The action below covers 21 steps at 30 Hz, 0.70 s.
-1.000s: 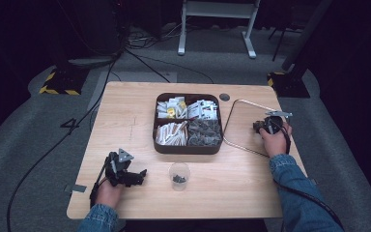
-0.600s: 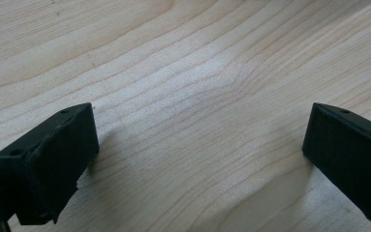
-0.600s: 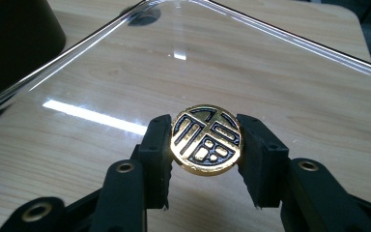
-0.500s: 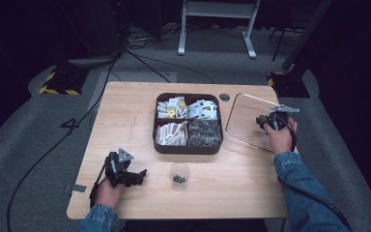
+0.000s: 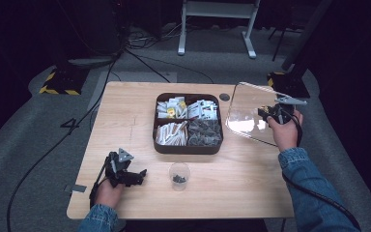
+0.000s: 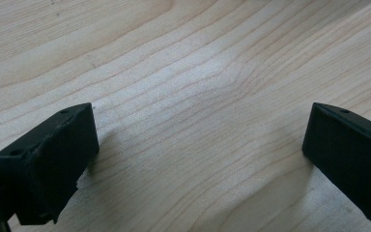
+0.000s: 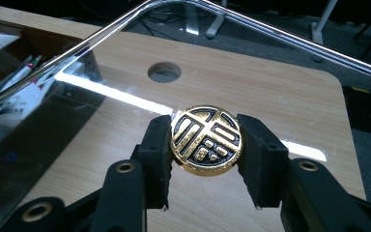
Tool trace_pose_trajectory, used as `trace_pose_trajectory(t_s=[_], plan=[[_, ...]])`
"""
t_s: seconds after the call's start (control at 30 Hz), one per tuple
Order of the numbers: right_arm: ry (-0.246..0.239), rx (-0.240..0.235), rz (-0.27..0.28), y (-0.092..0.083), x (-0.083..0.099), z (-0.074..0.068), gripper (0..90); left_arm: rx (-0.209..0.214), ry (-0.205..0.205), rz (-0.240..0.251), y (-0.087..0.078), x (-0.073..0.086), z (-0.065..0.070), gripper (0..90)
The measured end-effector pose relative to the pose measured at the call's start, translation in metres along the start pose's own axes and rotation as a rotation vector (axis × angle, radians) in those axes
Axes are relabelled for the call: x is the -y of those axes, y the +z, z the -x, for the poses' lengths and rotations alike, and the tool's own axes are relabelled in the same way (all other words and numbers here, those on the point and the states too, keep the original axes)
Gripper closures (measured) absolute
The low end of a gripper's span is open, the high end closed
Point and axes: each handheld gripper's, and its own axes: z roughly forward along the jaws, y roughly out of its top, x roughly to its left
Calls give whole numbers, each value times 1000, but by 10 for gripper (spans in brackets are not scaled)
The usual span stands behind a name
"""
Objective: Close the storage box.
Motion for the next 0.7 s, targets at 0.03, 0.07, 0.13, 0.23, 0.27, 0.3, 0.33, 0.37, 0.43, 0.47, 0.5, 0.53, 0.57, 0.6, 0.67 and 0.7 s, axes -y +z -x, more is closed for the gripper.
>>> trace_pose_trajectory(t_s=[0.03, 0.07, 0.13, 0.23, 0.27, 0.3, 0.33, 0.37, 0.43, 0.47, 0.5, 0.53, 0.57, 0.6, 0.67, 0.7], plan=[[-3, -4, 3, -1, -2, -2, 587, 0, 0, 0, 0, 0, 0, 0], [-4, -7, 4, -2, -4, -4, 587, 0, 2, -1, 0, 0, 0, 0], [-13, -12, 8, -4, -6, -7, 587, 1, -1, 0, 0, 0, 0, 0], [-27, -19, 9, -5, -10, -14, 587, 0, 1, 0, 0, 0, 0, 0], [-27, -22, 8, -5, -11, -16, 587, 0, 2, -1, 0, 0, 0, 0], [-29, -27, 9, -6, -13, -18, 587, 1, 0, -1, 0, 0, 0, 0], [-30, -36, 12, -6, -15, -22, 587, 1, 0, -2, 0, 0, 0, 0], [-33, -40, 13, -6, -16, -24, 587, 0, 0, 0, 0, 0, 0, 0], [-43, -51, 18, -5, -20, -29, 587, 1, 0, -4, 0, 0, 0, 0], [-48, -59, 22, -5, -21, -33, 587, 0, 0, -3, 0, 0, 0, 0], [-53, -65, 25, -5, -23, -36, 587, 1, 0, -2, 0, 0, 0, 0], [-55, -74, 26, -4, -25, -40, 587, -3, 0, -3, 0, 0, 0, 0], [-59, -81, 27, -3, -27, -43, 587, -4, -1, -1, 0, 0, 1, 0], [-59, -90, 28, -2, -29, -47, 587, -5, 1, -2, 0, 0, 0, 0], [-64, -105, 31, 0, -33, -55, 587, -6, -3, -2, -1, 1, 1, 0], [-66, -114, 32, 0, -34, -59, 587, -9, -6, -2, -1, 1, 1, 0]])
